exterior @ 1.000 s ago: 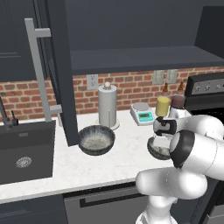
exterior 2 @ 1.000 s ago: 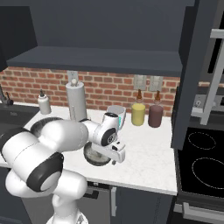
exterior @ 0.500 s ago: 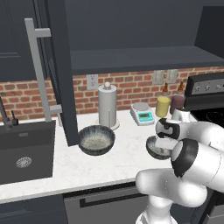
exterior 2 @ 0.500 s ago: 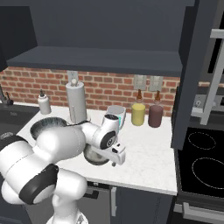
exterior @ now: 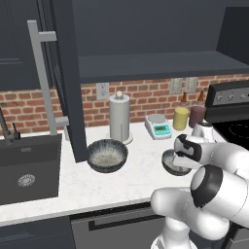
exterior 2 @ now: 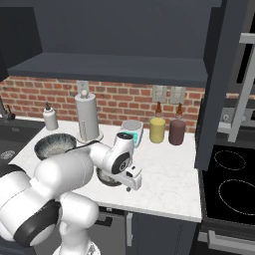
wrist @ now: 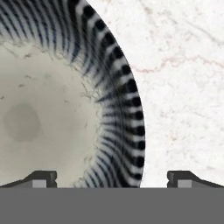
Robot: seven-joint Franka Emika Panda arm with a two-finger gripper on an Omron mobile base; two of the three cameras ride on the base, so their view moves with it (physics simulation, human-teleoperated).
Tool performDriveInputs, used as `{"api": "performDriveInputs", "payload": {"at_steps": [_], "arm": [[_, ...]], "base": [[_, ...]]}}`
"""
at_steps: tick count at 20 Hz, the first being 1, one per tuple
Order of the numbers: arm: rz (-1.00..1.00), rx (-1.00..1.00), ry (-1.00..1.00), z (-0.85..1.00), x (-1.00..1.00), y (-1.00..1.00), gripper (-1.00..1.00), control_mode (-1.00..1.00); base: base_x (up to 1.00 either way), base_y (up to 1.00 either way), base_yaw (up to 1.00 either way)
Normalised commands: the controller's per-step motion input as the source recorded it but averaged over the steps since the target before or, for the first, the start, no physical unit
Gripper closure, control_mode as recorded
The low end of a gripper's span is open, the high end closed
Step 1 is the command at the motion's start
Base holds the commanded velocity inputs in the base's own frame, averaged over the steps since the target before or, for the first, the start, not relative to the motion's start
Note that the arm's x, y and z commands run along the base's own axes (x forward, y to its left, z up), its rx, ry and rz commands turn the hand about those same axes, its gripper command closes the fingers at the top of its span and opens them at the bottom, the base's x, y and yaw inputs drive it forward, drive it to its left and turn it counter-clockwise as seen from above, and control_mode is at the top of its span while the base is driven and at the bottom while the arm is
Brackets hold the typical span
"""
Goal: Pick up the bowls on the counter and stack them on top of one another in the open cabinet. Place the smaller bowl on top of the larger bowl.
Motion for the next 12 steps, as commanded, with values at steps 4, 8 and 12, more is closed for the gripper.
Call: {"api": "performDriveInputs", "payload": {"at_steps": [4,8,12], "arm": [[0.00,0.00,0.00,0.00,-0.01,0.01,-1.00,-1.00],[0.00,0.00,0.00,0.00,0.00,0.00,-1.00,-1.00],[0.00,0.00,0.00,0.00,0.00,0.00,-1.00,-1.00]], "base": [[0.00,0.00,0.00],[0.00,0.00,0.00],[0.00,0.00,0.00]]}}
